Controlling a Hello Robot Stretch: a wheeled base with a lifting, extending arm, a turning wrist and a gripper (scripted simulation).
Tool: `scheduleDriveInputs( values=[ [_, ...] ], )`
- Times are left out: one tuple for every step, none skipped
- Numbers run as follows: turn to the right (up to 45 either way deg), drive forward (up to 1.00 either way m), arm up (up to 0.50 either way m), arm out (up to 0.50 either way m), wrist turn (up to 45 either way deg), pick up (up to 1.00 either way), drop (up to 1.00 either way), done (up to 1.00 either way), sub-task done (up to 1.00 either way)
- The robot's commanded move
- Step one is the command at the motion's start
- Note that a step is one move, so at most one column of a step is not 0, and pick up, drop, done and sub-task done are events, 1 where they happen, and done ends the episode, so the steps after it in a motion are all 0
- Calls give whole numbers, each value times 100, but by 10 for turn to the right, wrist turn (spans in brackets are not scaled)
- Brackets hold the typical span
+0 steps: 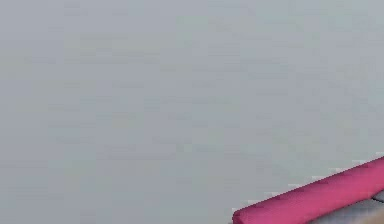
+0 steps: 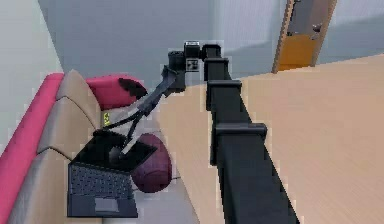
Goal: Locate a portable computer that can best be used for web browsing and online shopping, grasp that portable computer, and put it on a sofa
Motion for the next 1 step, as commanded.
scheduleDriveInputs(
  values=[
    [0,0,0,-38,0,0,0,0,0]
  ],
)
